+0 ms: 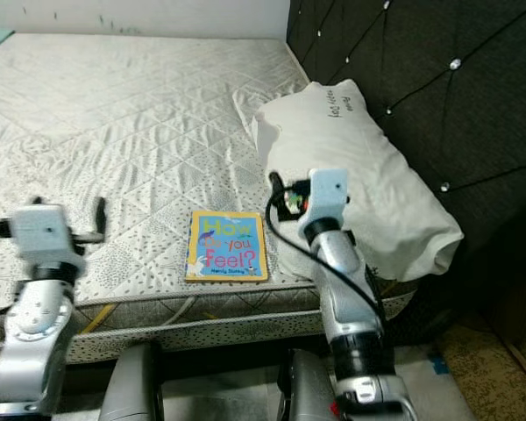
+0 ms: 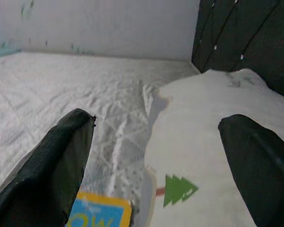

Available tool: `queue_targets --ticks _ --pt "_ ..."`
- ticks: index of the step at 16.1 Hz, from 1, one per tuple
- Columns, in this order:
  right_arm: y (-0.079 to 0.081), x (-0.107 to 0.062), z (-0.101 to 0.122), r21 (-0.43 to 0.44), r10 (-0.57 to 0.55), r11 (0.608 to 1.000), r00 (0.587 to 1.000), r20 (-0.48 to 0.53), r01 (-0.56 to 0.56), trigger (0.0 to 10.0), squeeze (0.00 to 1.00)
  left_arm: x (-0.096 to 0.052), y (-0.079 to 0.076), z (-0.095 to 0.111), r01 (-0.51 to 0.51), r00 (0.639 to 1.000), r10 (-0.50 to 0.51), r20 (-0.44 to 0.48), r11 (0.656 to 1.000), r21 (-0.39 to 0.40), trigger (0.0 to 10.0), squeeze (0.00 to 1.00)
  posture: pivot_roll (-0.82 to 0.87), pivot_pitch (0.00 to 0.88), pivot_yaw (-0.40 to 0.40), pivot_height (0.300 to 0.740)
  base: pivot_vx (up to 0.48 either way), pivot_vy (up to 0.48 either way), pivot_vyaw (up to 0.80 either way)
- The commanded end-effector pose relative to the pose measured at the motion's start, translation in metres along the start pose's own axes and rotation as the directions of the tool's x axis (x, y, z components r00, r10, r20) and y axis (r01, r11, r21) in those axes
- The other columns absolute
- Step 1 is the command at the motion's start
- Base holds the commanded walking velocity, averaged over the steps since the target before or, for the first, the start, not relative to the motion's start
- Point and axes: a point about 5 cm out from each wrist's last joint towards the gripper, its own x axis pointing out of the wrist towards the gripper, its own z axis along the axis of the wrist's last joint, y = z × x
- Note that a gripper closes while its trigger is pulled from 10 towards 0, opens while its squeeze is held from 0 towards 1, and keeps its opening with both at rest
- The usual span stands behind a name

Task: Clean up the room

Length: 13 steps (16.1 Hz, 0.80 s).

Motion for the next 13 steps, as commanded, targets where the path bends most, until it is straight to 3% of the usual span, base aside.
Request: queue_targets --ticks 1,3,6,13 --pt "-0.004 0.006 0.006 0.020 -0.015 1.000 1.000 0.023 0.015 10.0 0.00 0.003 0.009 0.002 -0.053 0.998 0.053 0.032 0.998 0.019 10.0 0.00 0.11 0.000 -0.054 0.596 0.000 0.000 0.00" --pt "-0.004 0.012 0.008 0.048 -0.013 0.999 1.000 0.025 0.012 10.0 0.00 0.003 0.016 0.003 -0.089 0.995 0.089 0.041 0.996 0.003 10.0 0.00 0.14 0.000 -0.064 0.615 0.000 0.000 0.00" --pt "0.000 0.016 0.009 0.054 0.002 0.999 1.000 0.031 -0.004 10.0 0.00 -0.002 0.018 0.002 -0.066 0.997 0.067 0.038 0.997 -0.045 10.0 0.00 0.15 0.000 -0.067 0.644 0.000 0.000 0.00" --pt "-0.008 0.000 -0.006 0.044 -0.021 0.999 1.000 0.003 0.021 10.0 0.00 -0.003 -0.008 0.001 0.093 0.996 -0.092 0.015 0.989 -0.117 10.0 0.00 0.12 0.000 -0.049 0.721 0.000 0.000 0.00"
